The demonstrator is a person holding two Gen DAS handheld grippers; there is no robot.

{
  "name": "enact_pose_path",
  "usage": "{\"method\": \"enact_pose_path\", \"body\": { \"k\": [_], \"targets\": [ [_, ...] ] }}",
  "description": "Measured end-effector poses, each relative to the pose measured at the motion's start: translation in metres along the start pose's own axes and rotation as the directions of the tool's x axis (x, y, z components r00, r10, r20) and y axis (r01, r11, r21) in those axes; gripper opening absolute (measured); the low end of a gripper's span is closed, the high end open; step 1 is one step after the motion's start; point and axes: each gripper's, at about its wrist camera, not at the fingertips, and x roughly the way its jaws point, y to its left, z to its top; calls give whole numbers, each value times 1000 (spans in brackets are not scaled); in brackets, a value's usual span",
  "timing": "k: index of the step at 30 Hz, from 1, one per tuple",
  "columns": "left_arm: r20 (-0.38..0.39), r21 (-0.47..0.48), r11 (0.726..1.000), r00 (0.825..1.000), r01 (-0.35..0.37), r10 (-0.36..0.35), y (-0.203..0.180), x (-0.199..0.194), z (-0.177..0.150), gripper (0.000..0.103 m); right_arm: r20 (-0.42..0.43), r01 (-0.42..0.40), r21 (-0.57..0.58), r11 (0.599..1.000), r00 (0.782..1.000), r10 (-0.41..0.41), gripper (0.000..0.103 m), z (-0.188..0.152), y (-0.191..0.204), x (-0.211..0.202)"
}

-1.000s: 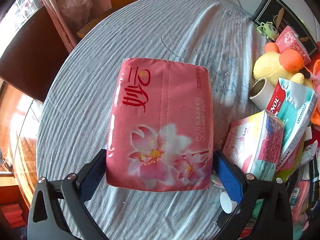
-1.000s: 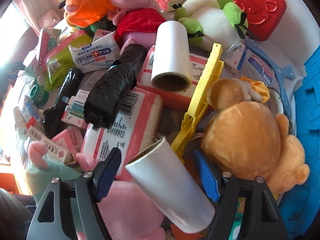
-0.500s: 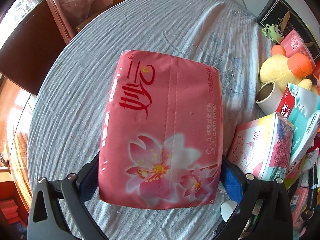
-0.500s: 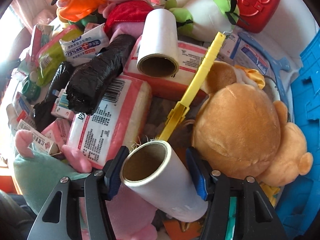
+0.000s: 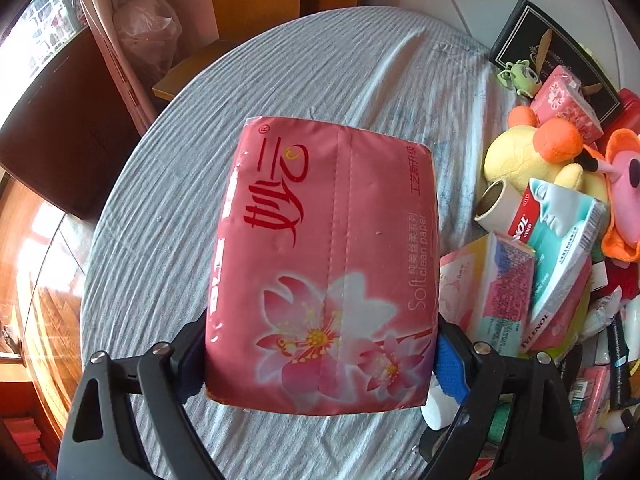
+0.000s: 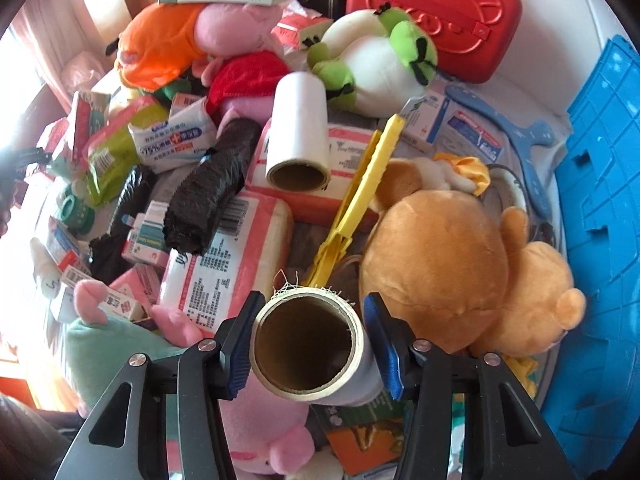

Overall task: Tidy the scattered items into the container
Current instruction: 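Grasp the pink tissue pack with the left tool while the right tool grasps the white roller, then carry the tissue pack and white roller over the blue crate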

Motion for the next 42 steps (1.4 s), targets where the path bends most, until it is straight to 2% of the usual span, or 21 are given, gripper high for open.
{"method": "enact_pose_path", "body": {
  "k": [4,12,21,27,37,42],
  "targets": [
    [52,10,1000,999,10,-11,-2,-30,4,90,49,-12,22,1000,999,11,47,2,-1,-21],
    [162,67,997,986,40,-50,-37,-97,8,90,136,-34,30,999,990,30,47,4,-2,-58],
    [254,128,989,962,74,-105,-86,-170,5,90,231,-73,40,997,971,62,47,0,-16,-108],
    [306,183,977,939,105,-158,-129,-217,-10,90,293,-96,41,995,953,80,47,-9,-29,-144],
    [367,299,942,893,152,-260,-213,-286,-36,90,422,-122,58,991,902,86,46,-23,-64,-216],
    [380,370,913,868,174,-319,-263,-313,-47,90,485,-126,80,989,872,72,46,-27,-86,-253]
  ]
}}
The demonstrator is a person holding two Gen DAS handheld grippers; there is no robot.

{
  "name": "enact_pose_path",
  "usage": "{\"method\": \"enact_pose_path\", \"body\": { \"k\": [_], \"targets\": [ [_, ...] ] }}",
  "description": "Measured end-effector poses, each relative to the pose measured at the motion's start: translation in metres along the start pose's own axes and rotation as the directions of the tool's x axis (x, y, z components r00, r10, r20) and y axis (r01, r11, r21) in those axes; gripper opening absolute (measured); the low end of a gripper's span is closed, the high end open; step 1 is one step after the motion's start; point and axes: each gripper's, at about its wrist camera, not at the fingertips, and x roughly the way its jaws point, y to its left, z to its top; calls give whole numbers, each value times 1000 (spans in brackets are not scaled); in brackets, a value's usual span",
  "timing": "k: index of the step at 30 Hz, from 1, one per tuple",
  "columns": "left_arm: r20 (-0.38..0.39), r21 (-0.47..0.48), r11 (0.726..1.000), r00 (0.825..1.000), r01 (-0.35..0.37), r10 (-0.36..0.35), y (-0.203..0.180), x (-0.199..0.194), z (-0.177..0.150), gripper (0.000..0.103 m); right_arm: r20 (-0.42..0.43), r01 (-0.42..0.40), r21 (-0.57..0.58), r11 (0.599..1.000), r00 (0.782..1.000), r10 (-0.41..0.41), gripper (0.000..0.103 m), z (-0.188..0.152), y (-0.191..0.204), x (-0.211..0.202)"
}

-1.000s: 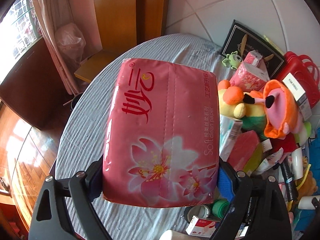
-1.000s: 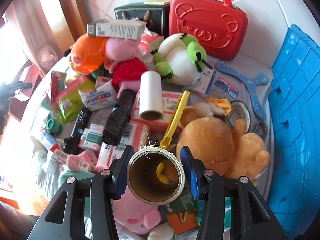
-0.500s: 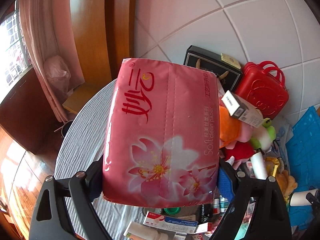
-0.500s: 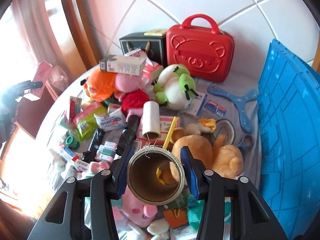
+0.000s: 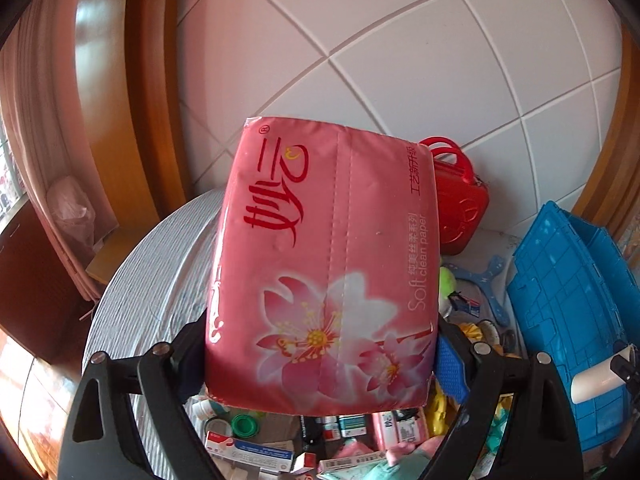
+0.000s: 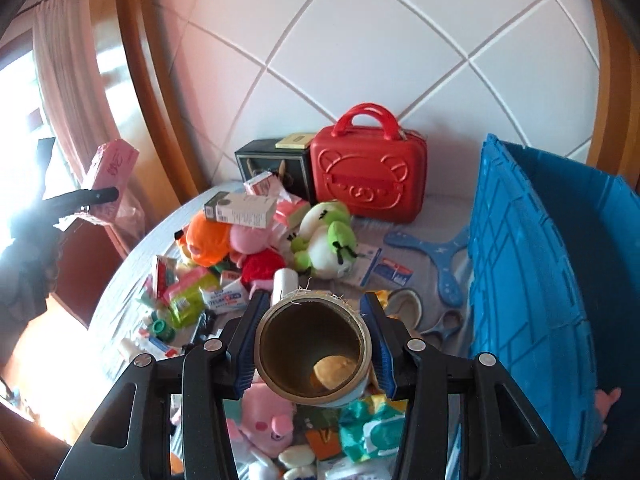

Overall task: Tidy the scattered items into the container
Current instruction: 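Carry the tissue pack and white roller over the blue crate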

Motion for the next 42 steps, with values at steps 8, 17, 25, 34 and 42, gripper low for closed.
{"method": "enact_pose_path", "body": {
  "k": [8,17,25,34,42],
  "targets": [
    [20,118,988,995,98,-101,-97,-6,18,90,117,13,43,999,993,-18,46,20,-37,-60],
    [28,243,943,970,227,-241,-217,-18,34,90,214,57,98,994,974,-77,45,24,-89,-117],
    [1,370,858,924,356,-383,-328,-32,41,90,264,137,167,976,948,-178,45,17,-144,-158],
    [-43,467,767,878,440,-477,-419,-44,33,90,254,219,228,949,927,-276,45,-8,-187,-187],
    [-91,532,703,857,472,-507,-471,-44,24,90,210,272,312,911,915,-345,45,-38,-222,-201]
  ]
}}
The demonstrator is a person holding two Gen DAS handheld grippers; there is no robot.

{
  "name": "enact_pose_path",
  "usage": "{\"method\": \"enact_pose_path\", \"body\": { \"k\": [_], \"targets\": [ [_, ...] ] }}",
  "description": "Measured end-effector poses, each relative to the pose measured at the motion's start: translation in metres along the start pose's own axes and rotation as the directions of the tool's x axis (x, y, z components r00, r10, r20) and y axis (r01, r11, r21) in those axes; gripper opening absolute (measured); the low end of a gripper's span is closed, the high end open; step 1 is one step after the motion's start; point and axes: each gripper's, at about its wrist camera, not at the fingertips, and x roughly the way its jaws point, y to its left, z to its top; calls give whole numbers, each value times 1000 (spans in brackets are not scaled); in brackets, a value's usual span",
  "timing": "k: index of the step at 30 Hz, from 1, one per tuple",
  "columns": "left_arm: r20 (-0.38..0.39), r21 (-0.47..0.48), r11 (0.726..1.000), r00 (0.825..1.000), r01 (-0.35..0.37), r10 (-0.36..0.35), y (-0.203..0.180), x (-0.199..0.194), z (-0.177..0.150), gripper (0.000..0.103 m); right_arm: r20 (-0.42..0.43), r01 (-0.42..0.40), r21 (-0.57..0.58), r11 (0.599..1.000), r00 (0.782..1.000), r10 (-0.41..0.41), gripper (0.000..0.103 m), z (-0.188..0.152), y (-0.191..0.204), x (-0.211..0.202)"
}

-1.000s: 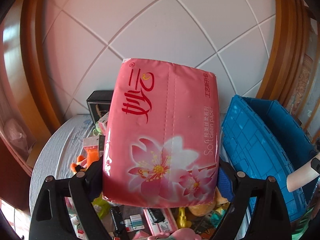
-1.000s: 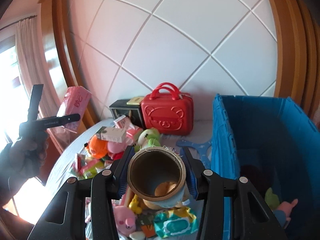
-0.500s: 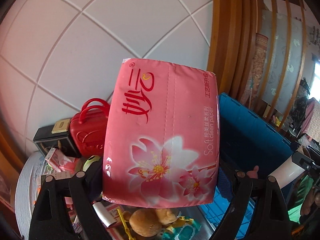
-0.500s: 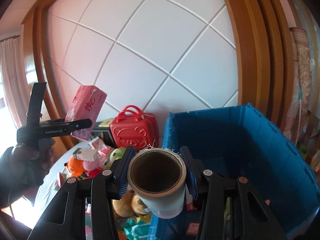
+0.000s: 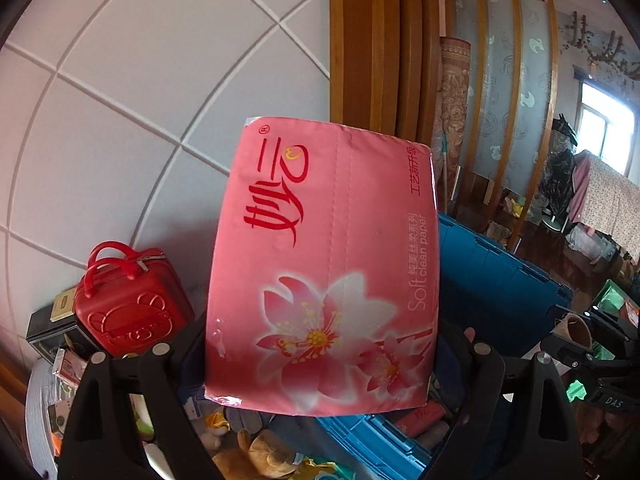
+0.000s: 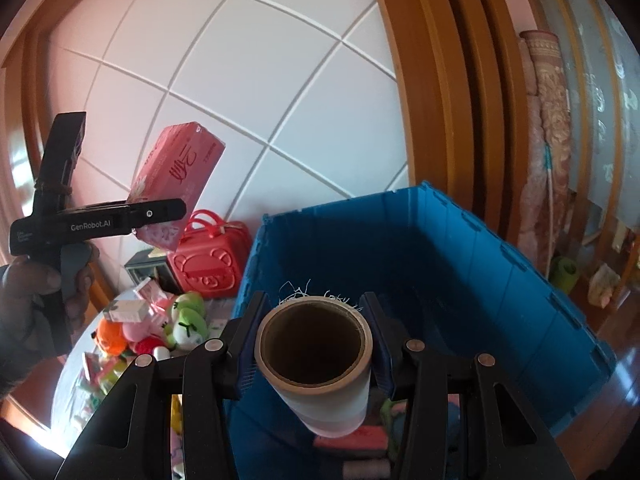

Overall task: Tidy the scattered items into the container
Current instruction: 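Carry the tissue pack and white roller over the blue crate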

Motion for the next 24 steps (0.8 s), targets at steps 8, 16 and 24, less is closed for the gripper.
{"method": "enact_pose_path", "body": {
  "k": [8,16,24],
  "targets": [
    [-20,48,998,999,36,-35,-30,22,13,90,-17,31,41,999,999,-30,45,-9,-28,7],
    [-37,62,997,998,52,-50,-43,43,23,90,-35,36,57,998,999,-34,45,-13,-42,18],
    [-54,57,997,997,55,-52,-49,59,27,90,-52,42,71,997,998,-39,45,-12,-55,30]
  ]
}}
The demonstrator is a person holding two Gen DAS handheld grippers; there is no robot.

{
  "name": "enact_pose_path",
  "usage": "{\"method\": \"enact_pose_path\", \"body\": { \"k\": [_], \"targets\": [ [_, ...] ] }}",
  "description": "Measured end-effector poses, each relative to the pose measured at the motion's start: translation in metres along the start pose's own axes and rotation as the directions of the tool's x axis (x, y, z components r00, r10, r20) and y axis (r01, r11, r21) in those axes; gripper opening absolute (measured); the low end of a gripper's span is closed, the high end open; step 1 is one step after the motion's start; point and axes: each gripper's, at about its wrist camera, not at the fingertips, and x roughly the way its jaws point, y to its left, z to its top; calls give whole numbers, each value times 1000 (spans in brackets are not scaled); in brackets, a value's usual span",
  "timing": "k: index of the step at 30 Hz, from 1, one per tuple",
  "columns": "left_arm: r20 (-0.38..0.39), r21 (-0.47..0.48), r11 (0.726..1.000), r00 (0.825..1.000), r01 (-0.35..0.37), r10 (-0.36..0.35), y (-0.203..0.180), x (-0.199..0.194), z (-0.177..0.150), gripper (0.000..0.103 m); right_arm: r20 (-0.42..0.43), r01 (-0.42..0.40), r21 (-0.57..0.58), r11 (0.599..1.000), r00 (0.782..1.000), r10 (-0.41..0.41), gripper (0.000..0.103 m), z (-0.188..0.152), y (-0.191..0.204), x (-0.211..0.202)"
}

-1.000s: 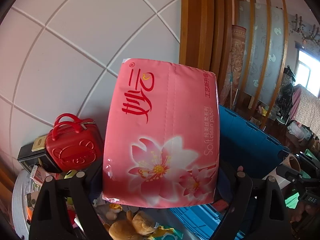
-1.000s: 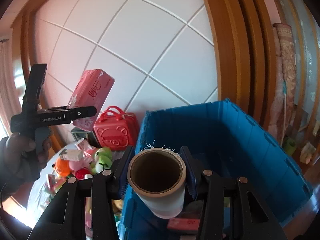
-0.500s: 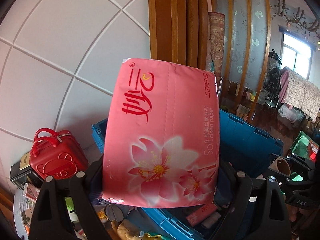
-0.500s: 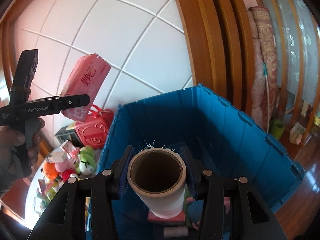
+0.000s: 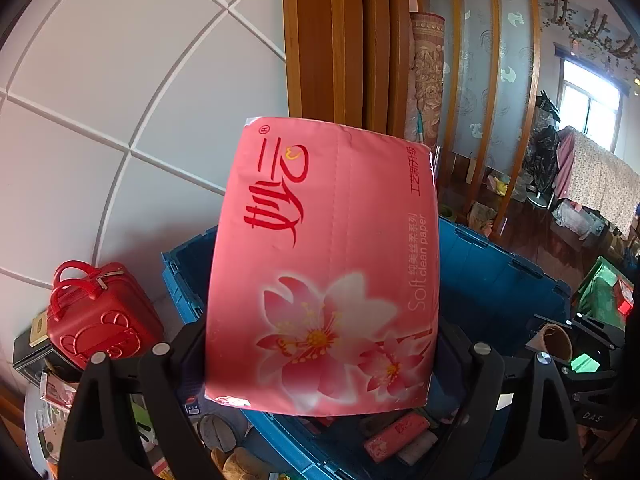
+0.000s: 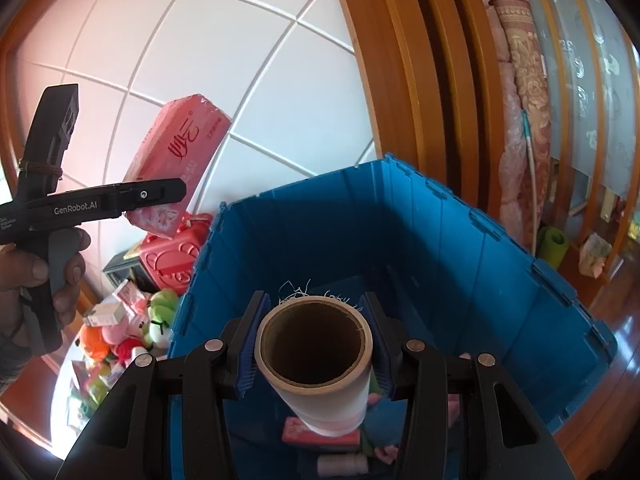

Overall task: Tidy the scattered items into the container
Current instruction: 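Carry the tissue pack and white roller over the blue crate, then open both tools to drop the tissue pack and roller into the crate, then move both open tools back over the heap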

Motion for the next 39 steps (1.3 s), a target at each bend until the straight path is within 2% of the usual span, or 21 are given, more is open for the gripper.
{"method": "enact_pose_path", "body": {
  "k": [2,6,8,9,10,11,19,30,39],
  "targets": [
    [-5,-7,1000,1000,5,-5,1,3,1,90,-4,1,4,1000,1000,-1,45,1,-2,4],
    [-43,-53,997,997,57,-59,8,10,3,94,-16,3,10,1000,1000,-3,46,5,-4,10],
    [-72,-56,998,997,34,-38,9,16,3,94,-23,14,3,1000,1000,-14,50,6,-4,13],
    [-69,-63,998,997,23,-28,10,17,3,95,-28,31,-4,1000,999,-31,60,7,-4,15],
    [-64,-74,997,998,25,-30,12,16,2,96,-32,44,-11,999,999,-44,97,7,-3,17],
    [-62,-86,996,997,32,-37,14,16,2,97,-32,55,-18,998,998,-56,103,7,-3,18],
    [-73,-115,993,997,25,-34,28,13,-4,97,-71,64,-29,998,995,-66,103,-2,-4,26],
    [-68,-162,987,997,25,-37,47,-10,-27,97,-90,57,-57,997,994,-62,103,1,18,22],
    [-75,-208,977,997,-41,26,83,-43,-66,97,-71,28,-91,995,997,-35,103,0,55,10]
  ]
}}
